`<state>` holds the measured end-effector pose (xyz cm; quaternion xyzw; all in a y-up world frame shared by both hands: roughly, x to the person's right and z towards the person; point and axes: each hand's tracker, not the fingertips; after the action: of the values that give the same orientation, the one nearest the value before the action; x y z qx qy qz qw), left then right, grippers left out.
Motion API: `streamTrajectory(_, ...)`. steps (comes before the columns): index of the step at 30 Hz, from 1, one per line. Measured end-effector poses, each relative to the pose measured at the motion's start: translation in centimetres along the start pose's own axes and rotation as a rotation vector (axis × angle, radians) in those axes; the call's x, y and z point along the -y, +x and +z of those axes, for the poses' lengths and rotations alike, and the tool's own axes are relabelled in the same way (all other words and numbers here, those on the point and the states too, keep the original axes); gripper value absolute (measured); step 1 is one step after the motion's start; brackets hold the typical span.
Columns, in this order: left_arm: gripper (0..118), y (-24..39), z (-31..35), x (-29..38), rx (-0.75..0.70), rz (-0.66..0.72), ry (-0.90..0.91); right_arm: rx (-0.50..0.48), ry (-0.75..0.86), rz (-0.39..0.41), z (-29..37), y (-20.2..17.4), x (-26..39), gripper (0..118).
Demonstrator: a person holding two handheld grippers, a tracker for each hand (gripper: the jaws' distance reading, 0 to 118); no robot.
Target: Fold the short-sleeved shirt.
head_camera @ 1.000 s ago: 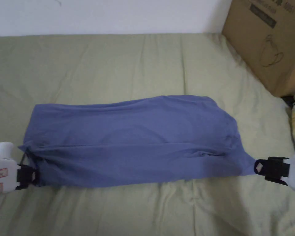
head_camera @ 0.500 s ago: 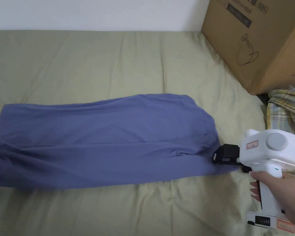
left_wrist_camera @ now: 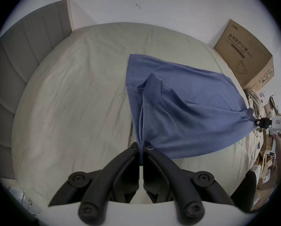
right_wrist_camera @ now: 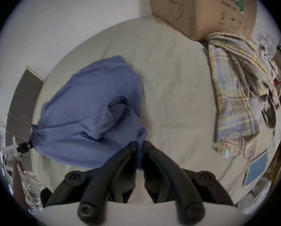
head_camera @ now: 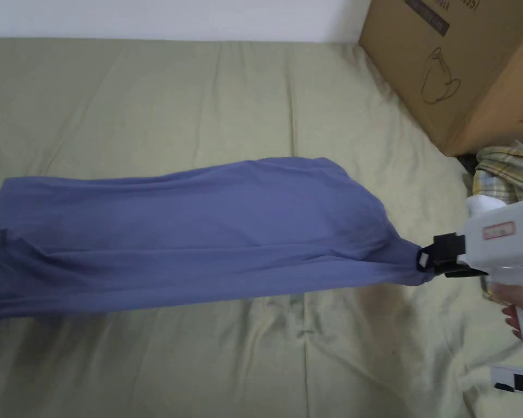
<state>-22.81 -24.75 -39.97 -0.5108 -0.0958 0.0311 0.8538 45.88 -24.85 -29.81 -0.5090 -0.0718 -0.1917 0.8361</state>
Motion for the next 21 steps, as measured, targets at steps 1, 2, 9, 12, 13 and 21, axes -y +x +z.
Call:
streamTrajectory(1,2,-0.1,0.7,0.6,0.008,-0.001,-0.004,0.002,0.002,0.003,0.8,0.2,0.7,8)
streamTrajectory(2,2,0.1,1.9,1.5,0.019,-0.005,-0.011,0.0,0.008,0.003,1.8,0.4,1.6,8)
streamTrajectory(9,2,0.3,2.9,3.7,0.047,0.007,-0.109,-0.011,-0.098,-0.023,4.2,2.7,9.7,8)
streamTrajectory(12,10,1.2,2.1,8.5,0.062,0.022,-0.131,0.006,-0.117,0.001,2.3,3.3,11.8,10)
streamTrajectory(13,28,3.6,1.2,9.0,0.044,0.026,-0.128,0.008,-0.112,-0.002,1.6,3.3,12.2,20)
streamTrajectory(21,111,9.5,6.5,6.6,0.033,0.043,0.065,0.238,0.032,0.196,3.7,-2.7,11.4,92)
